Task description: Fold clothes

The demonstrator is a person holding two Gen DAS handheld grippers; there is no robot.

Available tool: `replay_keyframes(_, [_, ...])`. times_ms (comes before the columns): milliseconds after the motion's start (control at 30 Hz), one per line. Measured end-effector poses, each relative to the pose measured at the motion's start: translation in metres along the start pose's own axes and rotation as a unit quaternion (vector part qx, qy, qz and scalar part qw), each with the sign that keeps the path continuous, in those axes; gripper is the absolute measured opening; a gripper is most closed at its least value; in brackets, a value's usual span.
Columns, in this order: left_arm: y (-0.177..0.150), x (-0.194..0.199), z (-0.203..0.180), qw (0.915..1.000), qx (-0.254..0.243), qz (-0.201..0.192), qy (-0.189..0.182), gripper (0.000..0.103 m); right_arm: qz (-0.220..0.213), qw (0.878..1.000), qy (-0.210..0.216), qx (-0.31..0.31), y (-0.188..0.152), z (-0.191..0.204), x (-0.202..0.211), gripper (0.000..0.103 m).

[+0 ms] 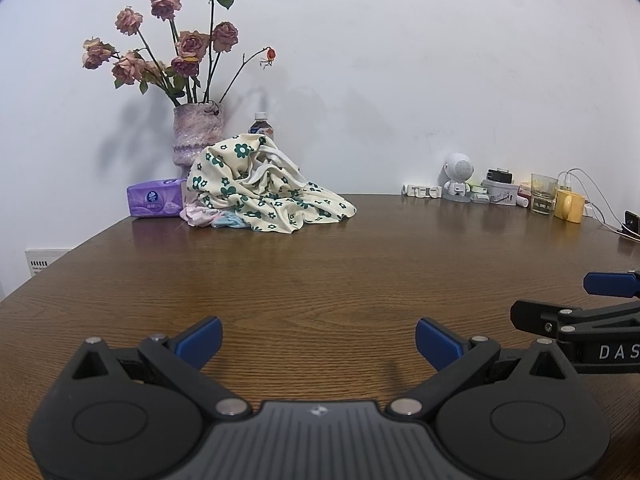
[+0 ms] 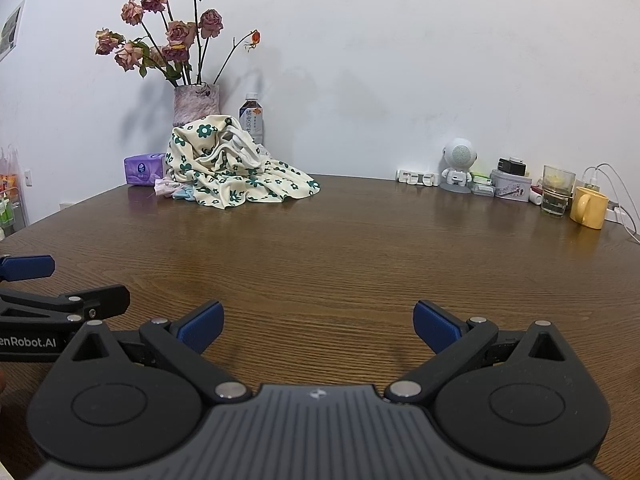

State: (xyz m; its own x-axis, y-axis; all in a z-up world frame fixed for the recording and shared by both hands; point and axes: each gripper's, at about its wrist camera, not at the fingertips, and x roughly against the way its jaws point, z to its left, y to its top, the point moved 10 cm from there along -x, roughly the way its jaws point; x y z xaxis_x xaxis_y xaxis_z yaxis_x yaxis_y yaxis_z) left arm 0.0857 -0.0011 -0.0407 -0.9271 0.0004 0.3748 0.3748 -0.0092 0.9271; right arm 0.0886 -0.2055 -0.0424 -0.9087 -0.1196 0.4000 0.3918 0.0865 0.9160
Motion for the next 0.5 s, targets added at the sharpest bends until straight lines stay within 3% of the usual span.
replay_keyframes(200, [0.0,-0.003,-0.001,0.9999,-0.004,0.013,-0.009,0.103,0.001,1.0,0.015,0.003,0.001,0.002,0.0,0.103])
replay_keyframes(267, [0.005,-0.003,-0.002,0.9993,-0.005,0.017,-0.034,0.103,0.007,1.0,0.025,0.001,0.003,0.001,-0.001,0.103])
replay_keyframes(333, [0.015,-0.001,-0.004,0.9978,-0.007,0.014,-0.064,0.103,0.011,0.999,0.037,-0.001,0.009,-0.001,0.0,0.103])
replay_keyframes(500, [0.056,-0.003,0.002,0.9957,0.003,0.008,-0.092,0.103,0.012,0.998,0.053,-0.028,0.044,-0.015,-0.004,0.103])
